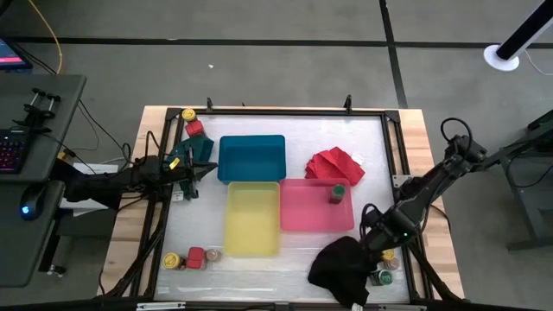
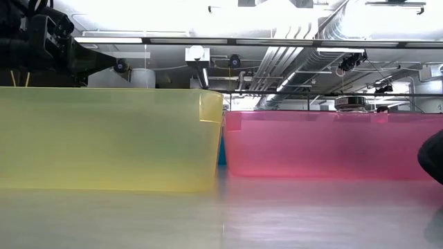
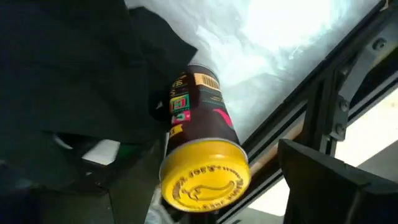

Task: Sort spices by type
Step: Put the yellow spice bottle into the blue bin, then put the red spice bottle into the yellow bin

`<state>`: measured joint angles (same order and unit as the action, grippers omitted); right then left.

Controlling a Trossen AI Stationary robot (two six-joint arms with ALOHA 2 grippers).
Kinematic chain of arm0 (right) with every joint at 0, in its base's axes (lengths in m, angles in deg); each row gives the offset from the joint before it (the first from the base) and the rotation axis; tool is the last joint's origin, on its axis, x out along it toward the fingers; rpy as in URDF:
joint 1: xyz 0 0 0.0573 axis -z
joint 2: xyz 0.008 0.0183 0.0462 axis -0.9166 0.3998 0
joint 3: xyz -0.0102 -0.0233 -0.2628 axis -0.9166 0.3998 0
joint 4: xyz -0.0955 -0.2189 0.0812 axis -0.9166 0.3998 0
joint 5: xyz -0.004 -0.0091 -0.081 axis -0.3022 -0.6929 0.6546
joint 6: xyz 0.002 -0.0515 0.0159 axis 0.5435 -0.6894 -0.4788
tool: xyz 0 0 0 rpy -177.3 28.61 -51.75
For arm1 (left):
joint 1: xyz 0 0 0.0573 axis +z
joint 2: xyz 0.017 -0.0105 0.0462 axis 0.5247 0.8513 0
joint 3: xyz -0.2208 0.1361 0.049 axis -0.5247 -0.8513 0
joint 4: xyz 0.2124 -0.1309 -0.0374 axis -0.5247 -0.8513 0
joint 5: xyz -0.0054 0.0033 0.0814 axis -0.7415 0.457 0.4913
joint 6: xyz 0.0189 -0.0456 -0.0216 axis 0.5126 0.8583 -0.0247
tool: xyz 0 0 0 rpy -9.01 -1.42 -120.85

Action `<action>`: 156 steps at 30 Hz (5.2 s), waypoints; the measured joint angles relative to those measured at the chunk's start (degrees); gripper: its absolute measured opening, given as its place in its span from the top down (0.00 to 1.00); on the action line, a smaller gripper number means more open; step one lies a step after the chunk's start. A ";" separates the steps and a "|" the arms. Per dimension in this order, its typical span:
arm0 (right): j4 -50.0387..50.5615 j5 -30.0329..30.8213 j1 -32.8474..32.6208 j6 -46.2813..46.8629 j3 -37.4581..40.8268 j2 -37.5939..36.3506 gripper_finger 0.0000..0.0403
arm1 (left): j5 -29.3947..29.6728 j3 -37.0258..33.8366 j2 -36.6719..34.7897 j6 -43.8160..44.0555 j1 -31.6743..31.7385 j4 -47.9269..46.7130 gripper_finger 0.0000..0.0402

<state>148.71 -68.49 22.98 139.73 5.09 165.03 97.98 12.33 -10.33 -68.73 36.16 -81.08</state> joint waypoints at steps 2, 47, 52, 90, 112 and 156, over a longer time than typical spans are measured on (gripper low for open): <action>-1.67 -0.13 -0.88 -0.24 1.28 0.00 0.21 | -0.01 0.00 0.00 0.01 0.01 0.00 1.00; 0.66 27.69 29.03 -27.20 -38.62 8.75 0.46 | -0.02 -0.01 0.00 0.00 0.01 0.00 1.00; -0.19 22.09 41.00 -50.10 -50.49 22.34 0.46 | -0.01 0.00 0.00 0.01 0.02 0.00 1.00; 17.52 29.67 61.34 -87.82 -70.73 52.43 0.46 | -0.02 0.00 0.00 0.02 0.01 0.00 1.00; 20.55 28.33 61.52 -87.63 -70.70 52.32 0.29 | -0.02 0.00 0.00 0.00 0.00 0.00 1.00; 22.81 26.13 38.70 -58.37 -37.15 14.50 0.26 | 0.00 -0.02 0.00 0.00 0.02 0.00 1.00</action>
<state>171.51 -42.35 61.69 81.35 -32.06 179.54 97.98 12.31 -10.33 -68.73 36.18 -81.08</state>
